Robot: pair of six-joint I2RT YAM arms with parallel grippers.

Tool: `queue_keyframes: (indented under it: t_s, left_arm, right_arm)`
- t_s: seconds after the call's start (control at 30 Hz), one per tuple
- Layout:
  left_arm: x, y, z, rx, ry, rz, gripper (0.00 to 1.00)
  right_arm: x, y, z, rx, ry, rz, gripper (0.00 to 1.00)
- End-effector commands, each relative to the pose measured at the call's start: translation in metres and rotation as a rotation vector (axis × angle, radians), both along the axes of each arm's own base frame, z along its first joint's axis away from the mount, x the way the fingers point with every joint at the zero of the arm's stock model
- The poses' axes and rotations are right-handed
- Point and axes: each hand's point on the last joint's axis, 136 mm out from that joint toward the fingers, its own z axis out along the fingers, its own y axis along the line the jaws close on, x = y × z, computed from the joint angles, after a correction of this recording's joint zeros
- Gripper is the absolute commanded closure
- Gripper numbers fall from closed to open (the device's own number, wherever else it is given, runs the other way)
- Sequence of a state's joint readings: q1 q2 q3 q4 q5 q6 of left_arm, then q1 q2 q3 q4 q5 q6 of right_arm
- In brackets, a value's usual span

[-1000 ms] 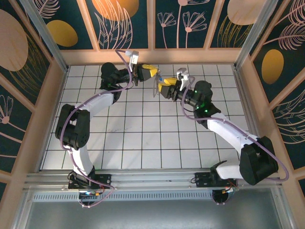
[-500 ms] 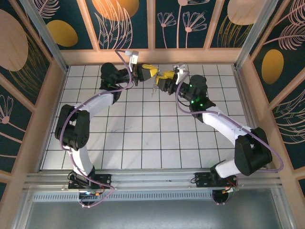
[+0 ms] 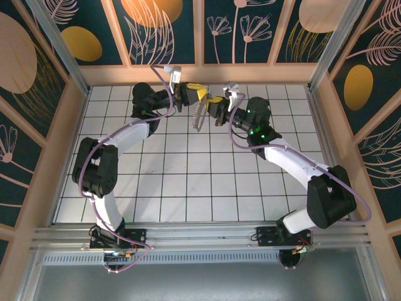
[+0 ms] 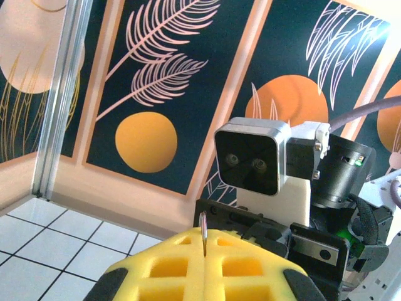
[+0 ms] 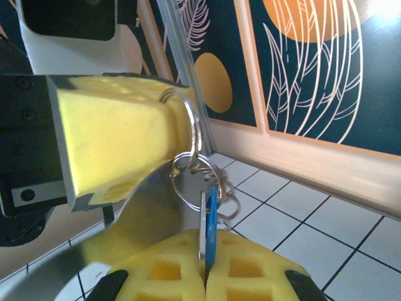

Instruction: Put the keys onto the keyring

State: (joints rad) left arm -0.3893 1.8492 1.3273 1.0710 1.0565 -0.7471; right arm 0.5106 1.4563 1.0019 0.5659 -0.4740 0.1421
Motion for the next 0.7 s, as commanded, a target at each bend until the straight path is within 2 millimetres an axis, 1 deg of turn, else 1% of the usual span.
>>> queue_keyframes:
  t_s: [0.0,0.2,0.37,0.53,0.6,0.67]
  left_arm:
    - [-0.014,0.005,0.032,-0.064,-0.08,0.015,1.0]
    - [-0.019,0.008,0.037,-0.089,-0.093,0.009,1.0]
    - [-0.018,0.006,0.034,-0.089,-0.084,0.007,1.0]
    - [-0.018,0.003,0.032,-0.089,-0.077,0.003,1.0]
    - [-0.018,0.002,0.032,-0.09,-0.078,0.004,1.0]
    - [-0.018,0.002,0.032,-0.09,-0.076,0.003,1.0]
  right_arm:
    - [-0.011,0.006,0.008,-0.011,-0.03,0.053,1.0]
    - [-0.011,0.011,0.0,-0.035,-0.007,0.075,1.0]
    - [-0.016,0.026,-0.001,-0.069,-0.005,0.142,1.0]
    - [-0.014,0.027,-0.003,-0.092,-0.01,0.139,1.0]
    - [-0.014,0.025,0.001,-0.078,-0.013,0.143,1.0]
    - [-0.016,0.029,0.002,-0.074,-0.01,0.169,1.0]
